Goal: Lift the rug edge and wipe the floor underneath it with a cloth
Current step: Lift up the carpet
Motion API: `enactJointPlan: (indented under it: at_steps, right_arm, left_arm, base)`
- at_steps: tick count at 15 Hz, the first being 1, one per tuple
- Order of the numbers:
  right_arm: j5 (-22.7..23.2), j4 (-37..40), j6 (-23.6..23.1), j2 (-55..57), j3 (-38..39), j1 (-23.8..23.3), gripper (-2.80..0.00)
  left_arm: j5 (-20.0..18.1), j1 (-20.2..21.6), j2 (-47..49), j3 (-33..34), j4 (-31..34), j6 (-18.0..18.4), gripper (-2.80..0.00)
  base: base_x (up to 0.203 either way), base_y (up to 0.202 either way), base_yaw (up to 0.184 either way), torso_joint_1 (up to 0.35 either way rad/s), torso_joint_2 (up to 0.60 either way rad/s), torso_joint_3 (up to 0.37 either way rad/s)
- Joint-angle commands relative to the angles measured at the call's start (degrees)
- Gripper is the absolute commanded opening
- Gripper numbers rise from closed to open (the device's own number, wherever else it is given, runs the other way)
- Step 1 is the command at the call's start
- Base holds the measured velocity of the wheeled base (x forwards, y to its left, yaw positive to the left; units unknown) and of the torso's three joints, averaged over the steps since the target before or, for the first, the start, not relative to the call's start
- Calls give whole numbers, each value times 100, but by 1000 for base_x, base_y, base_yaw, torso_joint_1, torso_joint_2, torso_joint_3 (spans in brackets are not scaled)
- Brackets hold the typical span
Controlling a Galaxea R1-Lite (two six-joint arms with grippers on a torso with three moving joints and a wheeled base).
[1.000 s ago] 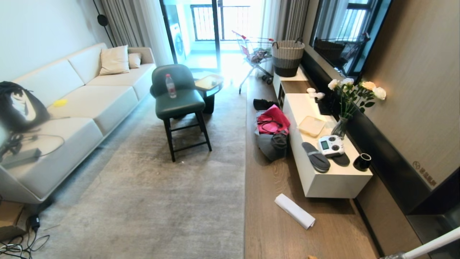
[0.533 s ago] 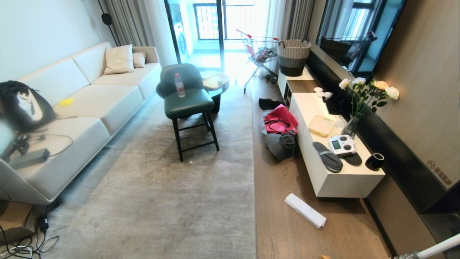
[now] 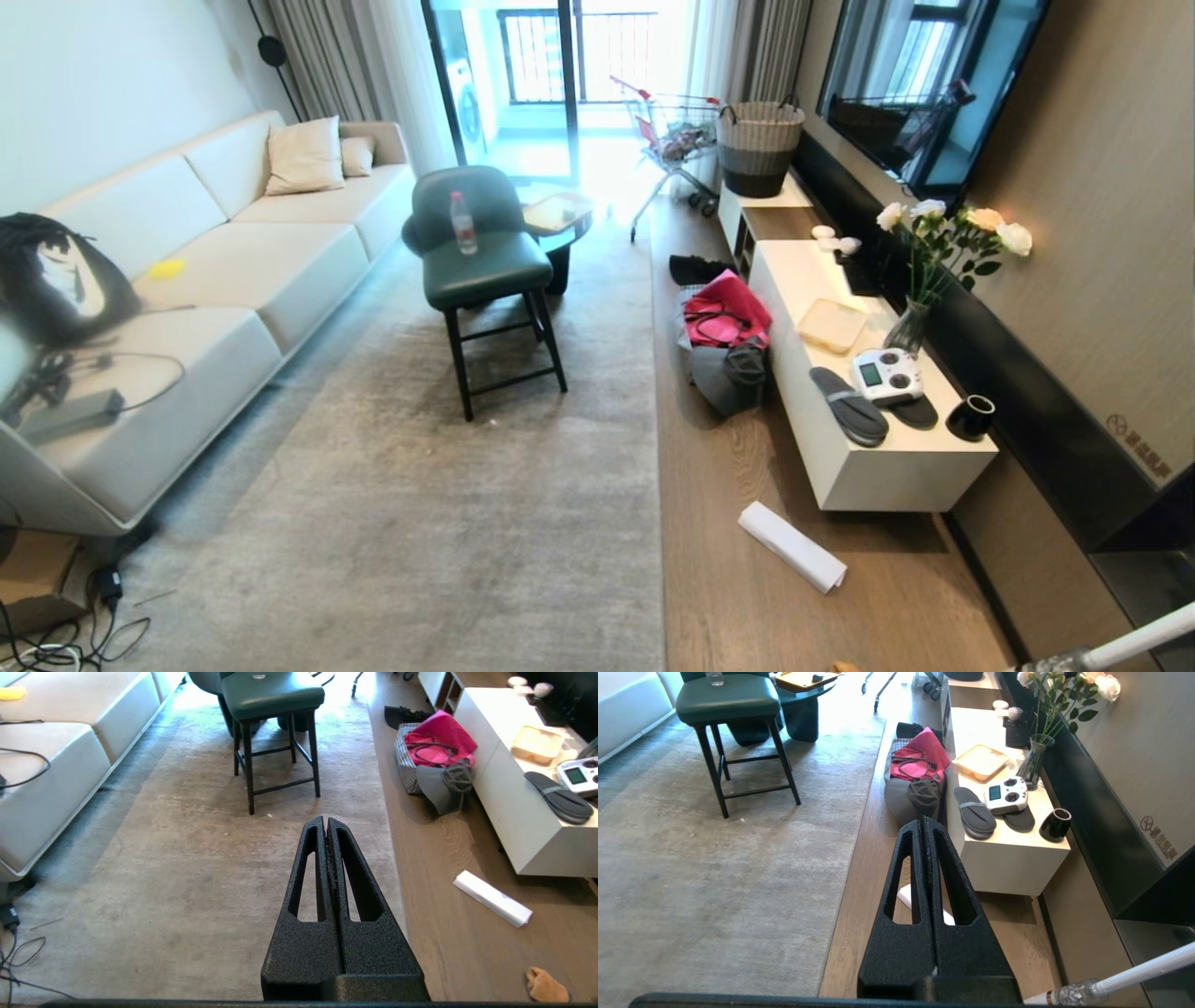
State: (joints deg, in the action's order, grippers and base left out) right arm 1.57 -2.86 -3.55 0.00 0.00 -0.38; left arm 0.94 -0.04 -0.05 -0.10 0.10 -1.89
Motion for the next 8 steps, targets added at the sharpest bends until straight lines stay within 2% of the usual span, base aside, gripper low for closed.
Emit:
enactJointPlan:
  at_steps: [1,8]
  right_arm:
    - [1,-4,-6,0,0,3,-280]
    - [1,-4,-6,0,0,3,-280]
  left_arm:
    - [3,-2,5,1,-1,-4,-280]
    - [3,4,5,1,-1,-4,-280]
  base:
    - [0,0,0,0,0,0]
    - [0,0,0,0,0,0]
